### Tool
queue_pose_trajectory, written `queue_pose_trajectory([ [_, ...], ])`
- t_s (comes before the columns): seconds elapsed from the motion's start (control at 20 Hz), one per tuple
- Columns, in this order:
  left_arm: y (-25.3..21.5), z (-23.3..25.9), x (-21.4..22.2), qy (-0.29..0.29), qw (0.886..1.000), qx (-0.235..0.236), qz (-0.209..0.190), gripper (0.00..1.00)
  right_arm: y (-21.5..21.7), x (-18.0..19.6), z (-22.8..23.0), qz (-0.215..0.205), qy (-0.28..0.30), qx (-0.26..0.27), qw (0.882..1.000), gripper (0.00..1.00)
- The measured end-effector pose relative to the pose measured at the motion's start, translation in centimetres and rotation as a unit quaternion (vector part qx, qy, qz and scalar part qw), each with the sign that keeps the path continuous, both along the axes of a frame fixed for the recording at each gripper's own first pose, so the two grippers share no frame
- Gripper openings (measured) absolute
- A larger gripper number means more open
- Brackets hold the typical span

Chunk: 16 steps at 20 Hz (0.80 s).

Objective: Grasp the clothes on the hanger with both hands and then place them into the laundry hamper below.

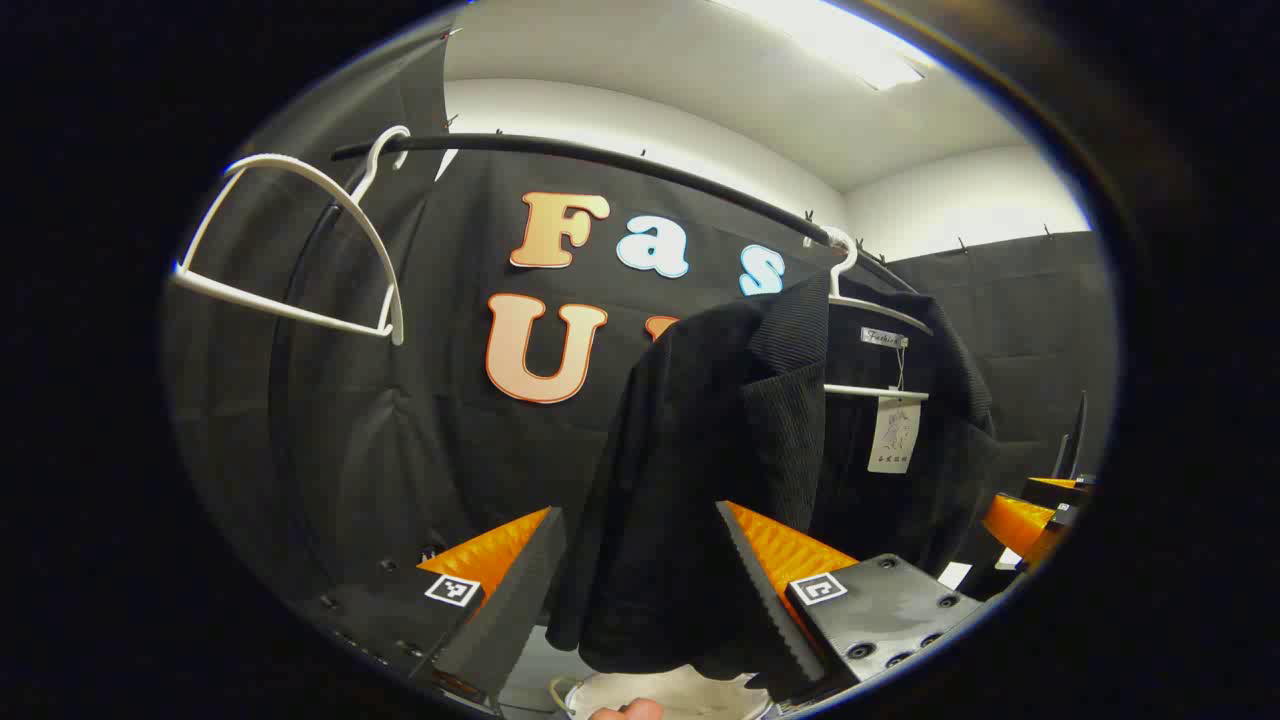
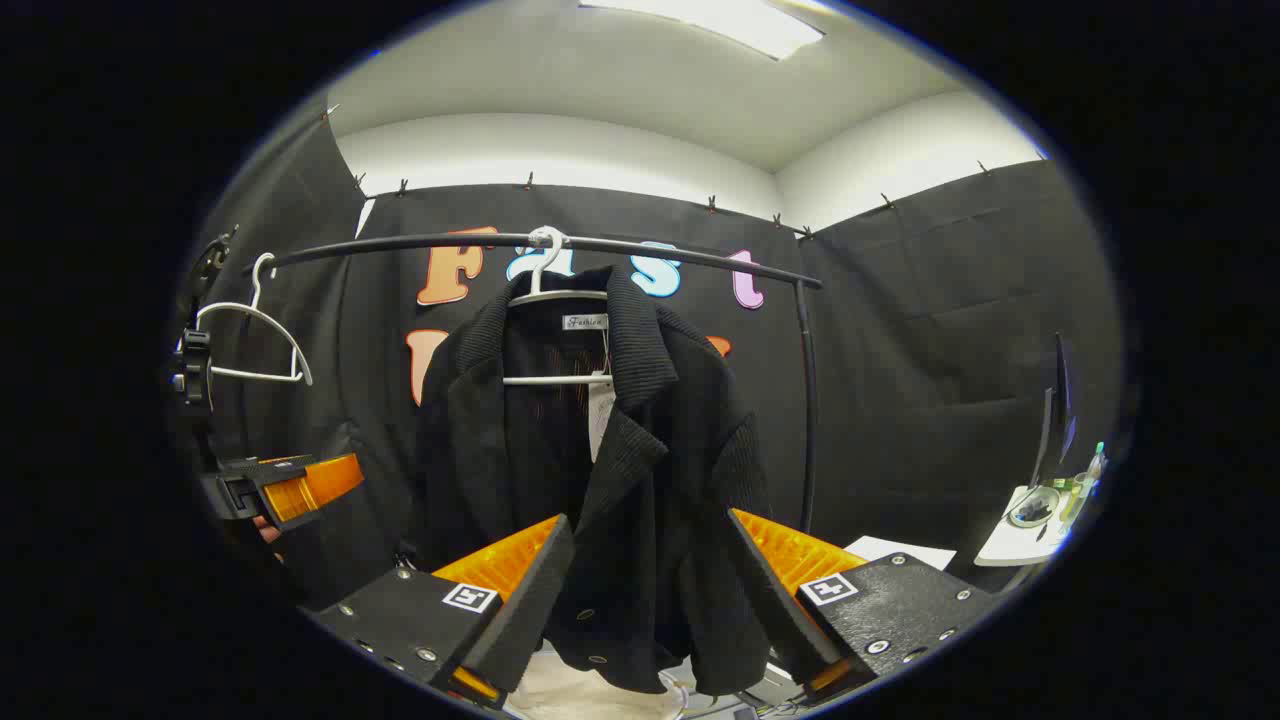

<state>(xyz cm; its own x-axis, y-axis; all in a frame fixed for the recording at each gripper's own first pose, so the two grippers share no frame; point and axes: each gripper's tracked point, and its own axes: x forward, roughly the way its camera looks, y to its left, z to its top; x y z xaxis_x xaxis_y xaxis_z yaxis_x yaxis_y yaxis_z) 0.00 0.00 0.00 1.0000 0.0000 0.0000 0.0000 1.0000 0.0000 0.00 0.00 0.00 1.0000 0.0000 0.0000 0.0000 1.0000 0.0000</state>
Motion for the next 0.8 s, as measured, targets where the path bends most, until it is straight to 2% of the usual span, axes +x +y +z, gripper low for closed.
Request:
queue_pose_trajectory([
  [0.1, 0.06, 0.18, -0.11, -0.002, 1.000, 0.001, 0.001, 0.96, -0.11, -0.10, 0.11, 0.000, 0.000, 0.000, 1.000, 0.94],
  [0.15, 0.08, 0.13, -0.13, -0.002, 1.000, 0.001, 0.002, 0.96, -0.15, -0.13, 0.13, 0.000, 0.000, -0.001, 1.000, 1.00],
  [0.2, 0.09, 0.14, -0.20, -0.001, 1.000, 0.001, 0.002, 1.00, -0.13, -0.18, 0.10, -0.001, 0.000, -0.001, 1.000, 1.00],
  [0.25, 0.19, 0.17, -0.18, -0.001, 1.000, 0.002, 0.002, 1.00, -0.13, -0.21, 0.01, -0.001, 0.001, -0.002, 1.000, 0.94],
  [0.35, 0.23, 0.23, -0.24, -0.003, 1.000, 0.004, 0.003, 1.00, -0.06, -0.19, 0.00, 0.000, 0.001, -0.002, 1.000, 0.94],
  [0.4, 0.27, 0.28, -0.29, -0.003, 1.000, 0.006, 0.003, 0.96, -0.05, -0.20, 0.00, -0.001, 0.002, -0.001, 1.000, 1.00],
  [0.45, 0.23, 0.29, -0.38, -0.003, 1.000, 0.007, 0.003, 0.96, -0.06, -0.21, -0.05, 0.000, 0.002, 0.000, 1.000, 1.00],
  [0.5, 0.27, 0.36, -0.46, -0.004, 1.000, 0.008, 0.003, 0.96, 0.03, -0.25, -0.11, 0.000, 0.002, 0.001, 1.000, 0.94],
  [0.6, 0.30, 0.38, -0.63, -0.005, 1.000, 0.010, 0.004, 1.00, 0.15, -0.36, -0.23, 0.001, 0.003, 0.000, 1.000, 0.94],
  [0.75, 0.40, 0.31, -0.89, -0.006, 1.000, 0.011, 0.005, 1.00, 0.27, -0.52, -0.35, 0.003, 0.005, 0.000, 1.000, 0.94],
  [0.8, 0.45, 0.34, -0.90, -0.005, 1.000, 0.011, 0.006, 0.96, 0.32, -0.53, -0.29, 0.004, 0.005, 0.000, 1.000, 0.94],
])
